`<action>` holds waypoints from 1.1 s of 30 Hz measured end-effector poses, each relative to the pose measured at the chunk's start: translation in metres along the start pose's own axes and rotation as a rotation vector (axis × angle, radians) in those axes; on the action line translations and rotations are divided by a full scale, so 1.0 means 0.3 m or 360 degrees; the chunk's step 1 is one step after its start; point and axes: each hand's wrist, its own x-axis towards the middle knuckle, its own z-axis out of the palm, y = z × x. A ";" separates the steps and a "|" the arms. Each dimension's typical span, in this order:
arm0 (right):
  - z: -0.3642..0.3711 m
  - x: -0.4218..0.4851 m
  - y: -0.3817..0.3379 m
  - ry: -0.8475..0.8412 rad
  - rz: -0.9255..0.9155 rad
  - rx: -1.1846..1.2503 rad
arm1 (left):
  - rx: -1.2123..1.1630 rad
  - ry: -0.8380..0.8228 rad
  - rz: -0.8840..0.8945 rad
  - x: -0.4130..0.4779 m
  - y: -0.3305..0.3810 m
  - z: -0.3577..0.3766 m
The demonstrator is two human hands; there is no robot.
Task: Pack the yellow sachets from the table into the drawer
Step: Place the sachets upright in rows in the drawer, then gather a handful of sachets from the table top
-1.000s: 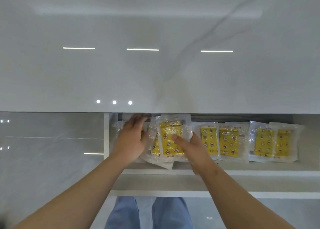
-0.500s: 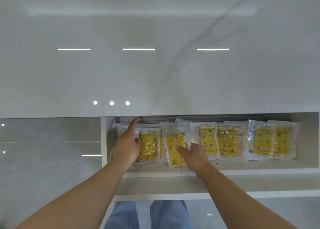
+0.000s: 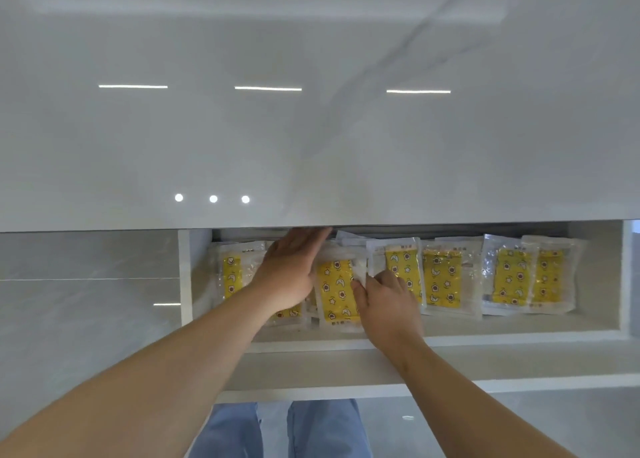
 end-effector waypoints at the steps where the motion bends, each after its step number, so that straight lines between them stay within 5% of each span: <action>1: -0.005 -0.003 0.011 -0.0013 0.0010 -0.0016 | 0.0081 -0.0079 0.0045 0.018 0.007 0.000; 6: -0.024 -0.001 0.088 0.0166 0.0327 0.0305 | 0.0417 0.0067 0.0041 0.029 0.018 0.001; 11: -0.040 0.019 0.121 0.0203 0.0534 0.0193 | 0.0457 -0.0156 -0.0094 0.013 0.028 0.061; 18: -0.029 0.061 0.076 -0.0011 -0.0276 -0.0388 | 0.0597 -0.0113 -0.0097 0.013 0.047 0.071; 26: -0.041 0.019 0.091 -0.0118 -0.0166 -0.0377 | 0.0563 -0.0182 -0.0173 -0.025 0.039 0.058; 33: -0.138 -0.129 0.002 -0.0129 -0.0202 -0.0164 | 0.0313 0.0052 -0.0193 -0.175 0.066 -0.065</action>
